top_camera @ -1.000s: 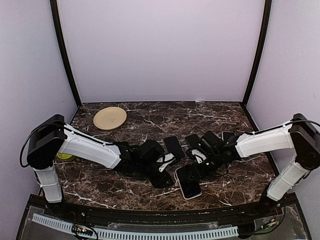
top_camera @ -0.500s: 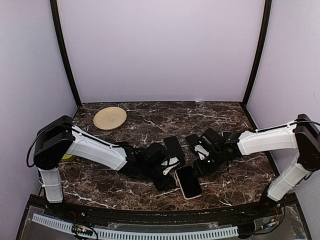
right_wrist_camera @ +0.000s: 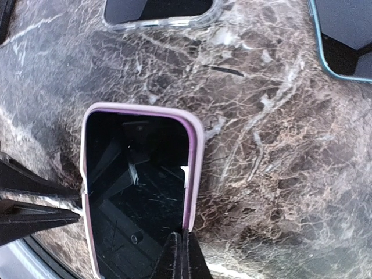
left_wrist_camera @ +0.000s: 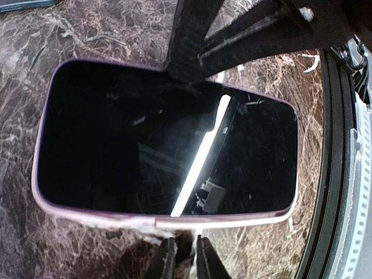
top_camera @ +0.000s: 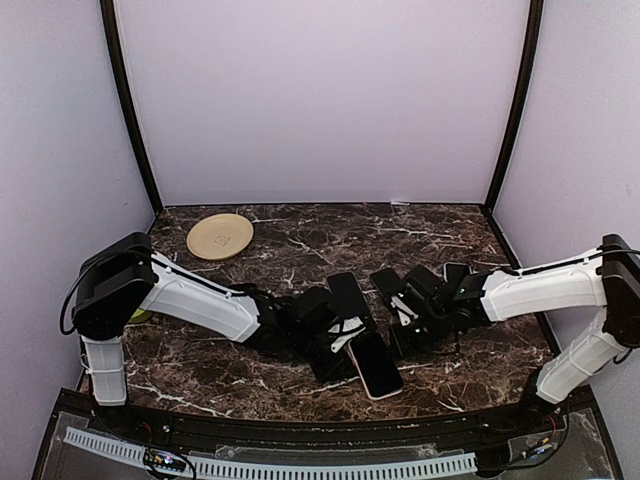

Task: Put the phone into the phone case
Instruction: Place the phone with the phone case at the center of the board, then press the phone with the phone case at the center of the board.

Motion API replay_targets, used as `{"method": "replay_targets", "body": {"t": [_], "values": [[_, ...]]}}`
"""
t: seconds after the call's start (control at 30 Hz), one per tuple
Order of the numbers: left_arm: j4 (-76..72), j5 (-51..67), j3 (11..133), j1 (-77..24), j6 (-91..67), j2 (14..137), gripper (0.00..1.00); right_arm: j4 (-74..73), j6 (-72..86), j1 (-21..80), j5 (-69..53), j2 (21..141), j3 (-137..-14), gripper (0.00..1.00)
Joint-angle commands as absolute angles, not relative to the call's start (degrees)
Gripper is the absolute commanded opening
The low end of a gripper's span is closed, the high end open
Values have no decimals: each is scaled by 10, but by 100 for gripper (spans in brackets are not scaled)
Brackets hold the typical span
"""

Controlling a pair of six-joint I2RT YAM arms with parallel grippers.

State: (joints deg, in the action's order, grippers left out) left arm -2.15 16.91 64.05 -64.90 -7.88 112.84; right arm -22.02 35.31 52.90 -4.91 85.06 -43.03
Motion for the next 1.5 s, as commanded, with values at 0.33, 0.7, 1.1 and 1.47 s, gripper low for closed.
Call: {"method": "replay_targets", "body": {"t": [0.33, 0.7, 1.1, 1.47], "values": [[-34, 169, 638, -653, -73, 1142, 13, -184, 438, 629, -109, 932, -367, 0], [-52, 150, 620, -653, -71, 1124, 15, -181, 424, 635, -117, 990, -350, 2], [-40, 142, 620, -654, -62, 1115, 18, -362, 360, 607, -51, 888, -460, 18], [-28, 140, 615, -668, -48, 1106, 20, -383, 364, 588, -57, 839, -458, 32]]}}
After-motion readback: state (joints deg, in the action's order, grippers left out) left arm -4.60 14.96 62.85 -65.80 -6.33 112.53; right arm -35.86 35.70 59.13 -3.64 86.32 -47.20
